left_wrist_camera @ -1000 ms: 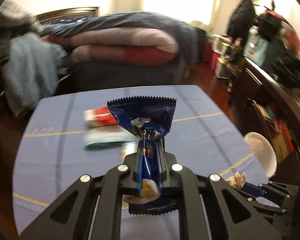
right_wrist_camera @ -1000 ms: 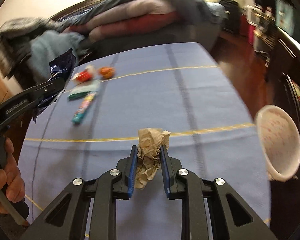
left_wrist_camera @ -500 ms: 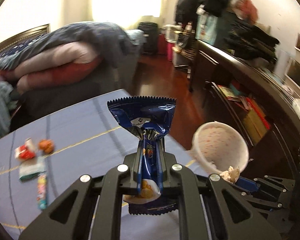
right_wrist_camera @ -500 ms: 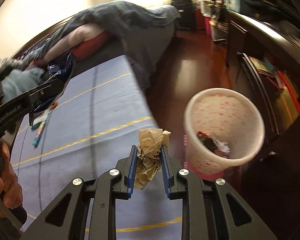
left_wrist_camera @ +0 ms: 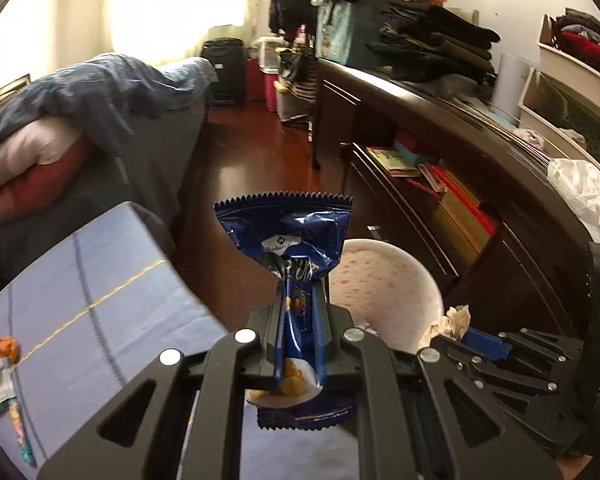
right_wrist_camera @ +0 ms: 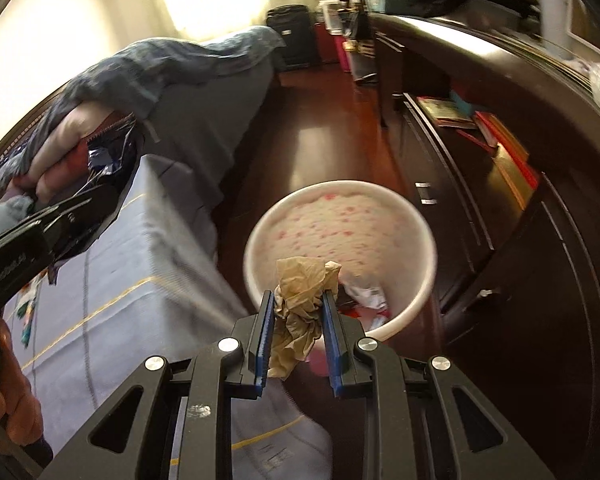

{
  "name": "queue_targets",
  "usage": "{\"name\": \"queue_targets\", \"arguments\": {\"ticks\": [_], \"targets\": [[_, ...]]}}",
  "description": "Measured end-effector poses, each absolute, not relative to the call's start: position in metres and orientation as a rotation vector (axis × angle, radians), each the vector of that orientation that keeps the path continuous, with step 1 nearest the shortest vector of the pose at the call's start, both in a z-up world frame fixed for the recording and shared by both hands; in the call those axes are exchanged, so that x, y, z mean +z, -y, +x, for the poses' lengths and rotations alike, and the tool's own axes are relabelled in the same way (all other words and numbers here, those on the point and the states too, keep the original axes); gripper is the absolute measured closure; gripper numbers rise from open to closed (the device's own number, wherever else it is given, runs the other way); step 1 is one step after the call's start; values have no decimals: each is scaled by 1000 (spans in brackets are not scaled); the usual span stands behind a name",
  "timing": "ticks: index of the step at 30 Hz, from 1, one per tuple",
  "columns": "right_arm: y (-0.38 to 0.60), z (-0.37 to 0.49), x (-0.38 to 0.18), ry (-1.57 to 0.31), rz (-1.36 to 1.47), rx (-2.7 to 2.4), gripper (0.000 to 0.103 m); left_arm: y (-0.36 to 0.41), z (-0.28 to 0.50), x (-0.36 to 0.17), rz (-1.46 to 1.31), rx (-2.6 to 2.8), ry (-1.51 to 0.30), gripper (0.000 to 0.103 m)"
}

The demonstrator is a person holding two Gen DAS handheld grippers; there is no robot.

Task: Collect trash
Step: 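Carry the wrapper and brown paper over the wastebasket and open both tools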

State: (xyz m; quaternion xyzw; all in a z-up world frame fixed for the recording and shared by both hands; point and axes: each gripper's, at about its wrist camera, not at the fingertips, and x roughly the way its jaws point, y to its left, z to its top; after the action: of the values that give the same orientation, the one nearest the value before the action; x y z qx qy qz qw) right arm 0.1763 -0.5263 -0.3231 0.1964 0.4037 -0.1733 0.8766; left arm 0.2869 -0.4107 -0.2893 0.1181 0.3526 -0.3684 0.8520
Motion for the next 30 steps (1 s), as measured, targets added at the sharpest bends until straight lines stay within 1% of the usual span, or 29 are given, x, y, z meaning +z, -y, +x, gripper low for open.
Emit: {"name": "queue_targets", "arguments": {"ticks": [3, 7, 10, 11, 12, 13, 14, 15, 20, 24, 26, 28, 30], "targets": [[544, 177, -331, -842, 427, -393, 80, 430, 291, -296, 252, -809, -759, 90], [566, 183, -343, -836, 470, -401, 80, 461, 304, -316, 241, -855, -830, 90], [586, 192, -355, -826, 502, -404, 79, 482, 318, -335, 217, -882, -887, 87], [590, 195, -358, -820, 504, -407, 78, 487, 321, -340, 211, -884, -894, 79], [595, 198, -362, -823, 500, -415, 76, 494, 328, -347, 200, -892, -910, 69], [599, 201, -366, -825, 496, -419, 71, 497, 331, -351, 191, -894, -919, 63], [605, 204, -371, -813, 499, -423, 69, 500, 335, -356, 183, -902, -929, 53], [607, 206, -374, -813, 501, -425, 64, 504, 341, -362, 169, -913, -946, 49], [612, 209, -383, -828, 499, -442, 64, 503, 348, -369, 150, -902, -956, 44], [606, 207, -377, -822, 469, -458, 60, 486, 348, -360, 133, -888, -938, 41], [599, 205, -369, -821, 445, -476, 56, 475, 347, -352, 123, -870, -921, 39], [591, 202, -360, -814, 431, -478, 48, 459, 345, -341, 125, -834, -895, 37], [578, 200, -349, -807, 415, -474, 44, 441, 343, -331, 134, -789, -872, 31]]}}
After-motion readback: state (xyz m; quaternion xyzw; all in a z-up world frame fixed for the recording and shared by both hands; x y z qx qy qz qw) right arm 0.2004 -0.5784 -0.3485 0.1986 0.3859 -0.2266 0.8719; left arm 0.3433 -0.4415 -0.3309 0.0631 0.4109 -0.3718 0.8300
